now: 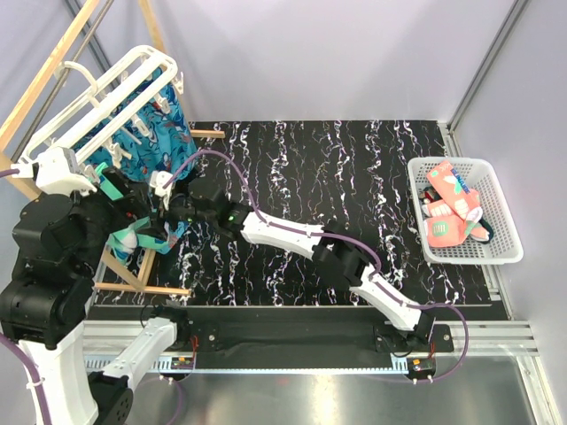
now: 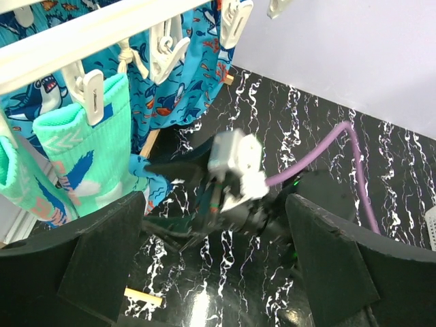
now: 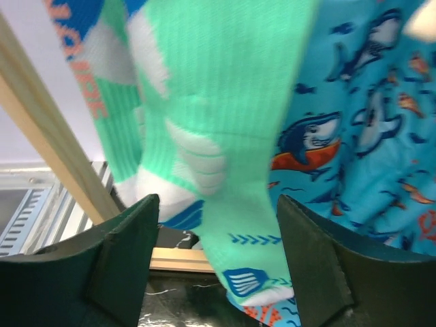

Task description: Remove the socks clipped to the hanger

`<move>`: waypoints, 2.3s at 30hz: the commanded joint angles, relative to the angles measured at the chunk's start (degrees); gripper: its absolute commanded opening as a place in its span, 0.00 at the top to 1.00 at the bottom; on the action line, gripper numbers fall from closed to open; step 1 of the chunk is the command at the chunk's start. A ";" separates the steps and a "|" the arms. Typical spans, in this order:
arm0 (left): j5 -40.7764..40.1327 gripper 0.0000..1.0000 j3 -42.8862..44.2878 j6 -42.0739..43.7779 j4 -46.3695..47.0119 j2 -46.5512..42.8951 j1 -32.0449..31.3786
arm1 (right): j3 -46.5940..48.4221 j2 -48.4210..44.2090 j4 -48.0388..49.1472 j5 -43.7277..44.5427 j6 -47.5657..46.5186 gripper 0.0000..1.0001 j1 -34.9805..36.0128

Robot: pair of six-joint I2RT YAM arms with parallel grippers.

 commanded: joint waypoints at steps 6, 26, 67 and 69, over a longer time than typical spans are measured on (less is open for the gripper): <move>0.74 0.09 0.35 0.63 3.57 -1.04 -0.08 | 1.83 2.21 3.14 0.10 0.23 0.34 3.73; 0.92 0.09 -0.35 1.59 3.75 -0.34 -0.08 | 13.43 11.00 3.32 9.68 2.09 0.36 5.32; -8.66 0.15 5.27 4.06 0.93 8.10 0.00 | -36.39 -25.29 27.99 17.15 7.53 1.00 0.66; -8.75 0.16 5.54 3.79 1.11 8.89 -0.08 | -40.16 -27.91 29.50 18.20 7.80 1.00 0.57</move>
